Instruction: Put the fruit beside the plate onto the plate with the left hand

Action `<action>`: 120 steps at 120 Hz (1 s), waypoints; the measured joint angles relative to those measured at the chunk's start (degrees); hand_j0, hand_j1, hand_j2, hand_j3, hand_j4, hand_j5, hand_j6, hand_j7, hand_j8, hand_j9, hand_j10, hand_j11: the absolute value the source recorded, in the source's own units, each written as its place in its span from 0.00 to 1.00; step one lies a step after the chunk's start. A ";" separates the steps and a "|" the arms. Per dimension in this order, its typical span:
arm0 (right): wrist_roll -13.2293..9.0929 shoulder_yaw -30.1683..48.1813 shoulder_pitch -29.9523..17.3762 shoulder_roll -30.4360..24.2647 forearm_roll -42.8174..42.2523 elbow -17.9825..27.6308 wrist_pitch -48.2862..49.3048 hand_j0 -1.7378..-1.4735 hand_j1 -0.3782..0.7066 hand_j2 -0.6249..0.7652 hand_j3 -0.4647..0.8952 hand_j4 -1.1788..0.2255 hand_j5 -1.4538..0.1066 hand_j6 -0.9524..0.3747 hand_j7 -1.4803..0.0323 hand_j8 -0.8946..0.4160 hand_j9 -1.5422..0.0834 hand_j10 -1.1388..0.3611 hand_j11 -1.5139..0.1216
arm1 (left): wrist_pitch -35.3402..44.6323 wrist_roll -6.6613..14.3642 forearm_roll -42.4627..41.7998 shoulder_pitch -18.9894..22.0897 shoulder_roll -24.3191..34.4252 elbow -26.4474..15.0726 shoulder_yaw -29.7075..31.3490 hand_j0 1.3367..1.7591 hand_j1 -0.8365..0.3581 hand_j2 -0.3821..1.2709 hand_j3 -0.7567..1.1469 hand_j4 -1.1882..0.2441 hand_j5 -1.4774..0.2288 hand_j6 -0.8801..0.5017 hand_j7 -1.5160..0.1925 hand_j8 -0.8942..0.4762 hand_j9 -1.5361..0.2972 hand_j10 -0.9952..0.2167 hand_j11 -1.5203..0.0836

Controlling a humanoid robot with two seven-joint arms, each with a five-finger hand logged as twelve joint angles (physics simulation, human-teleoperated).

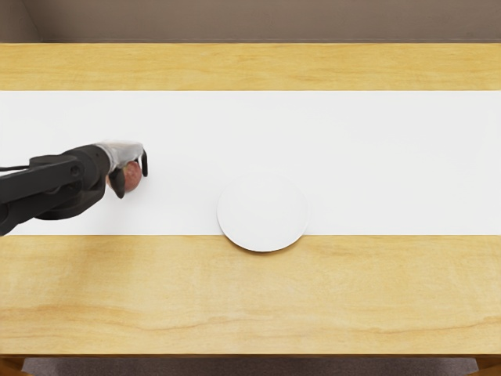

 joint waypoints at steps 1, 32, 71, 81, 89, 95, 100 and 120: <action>0.00 0.00 0.00 0.00 0.00 0.00 0.00 0.30 0.04 0.45 0.34 0.83 0.92 0.71 0.97 0.67 0.94 0.75 0.91 | 0.01 0.00 0.01 0.01 0.00 -0.01 0.00 0.75 0.47 0.37 0.40 0.42 0.44 0.37 0.46 0.41 0.43 0.47 0.48; 0.02 0.00 0.00 0.00 0.00 0.00 0.00 0.30 0.04 0.45 0.34 0.83 0.92 0.71 0.97 0.67 0.94 0.75 0.91 | -0.20 0.00 -0.62 -0.22 -0.07 -0.07 0.05 0.72 0.38 0.47 0.40 0.47 0.31 0.48 0.34 0.52 0.32 0.58 0.35; 0.00 0.00 0.00 0.00 0.00 0.00 0.00 0.30 0.04 0.45 0.34 0.83 0.92 0.71 0.97 0.67 0.94 0.75 0.91 | -1.59 -0.02 -0.95 -5.21 -4.14 -4.68 -0.57 0.72 0.39 0.45 0.40 0.47 0.30 0.49 0.32 0.53 0.31 0.58 0.32; 0.01 0.03 0.03 0.00 0.00 0.02 0.00 0.30 0.04 0.45 0.34 0.83 0.92 0.71 0.97 0.67 0.94 0.75 0.91 | -2.73 -0.02 -1.02 -5.92 -3.90 -8.66 -0.64 0.72 0.40 0.44 0.40 0.47 0.30 0.49 0.32 0.53 0.31 0.58 0.33; 0.00 0.06 0.06 0.00 0.00 0.05 0.01 0.30 0.04 0.45 0.34 0.83 0.92 0.71 0.97 0.67 0.94 0.75 0.91 | -4.51 -0.03 -1.26 -8.61 -3.80 -11.26 -0.70 0.73 0.42 0.40 0.40 0.46 0.30 0.48 0.32 0.52 0.31 0.57 0.33; 0.00 0.09 0.07 0.00 0.00 0.07 0.04 0.30 0.04 0.45 0.34 0.83 0.92 0.71 0.97 0.67 0.94 0.75 0.91 | -6.06 -0.03 -1.34 -10.73 -2.30 -12.37 -0.85 0.73 0.42 0.39 0.40 0.46 0.31 0.47 0.33 0.51 0.32 0.56 0.34; 0.01 0.10 0.08 0.00 -0.01 0.09 0.05 0.30 0.04 0.45 0.34 0.83 0.92 0.71 0.97 0.67 0.94 0.75 0.91 | -6.92 -0.02 -1.61 -11.48 -2.17 -12.97 -1.01 0.73 0.44 0.37 0.40 0.45 0.32 0.46 0.33 0.50 0.33 0.54 0.35; 0.03 0.16 0.09 0.00 -0.01 0.14 0.09 0.30 0.04 0.45 0.34 0.83 0.92 0.71 0.97 0.67 0.94 0.75 0.91 | -8.61 -2.45 -2.61 -13.26 -2.68 -14.00 -1.30 0.74 0.47 0.35 0.40 0.40 0.35 0.42 0.36 0.46 0.35 0.50 0.38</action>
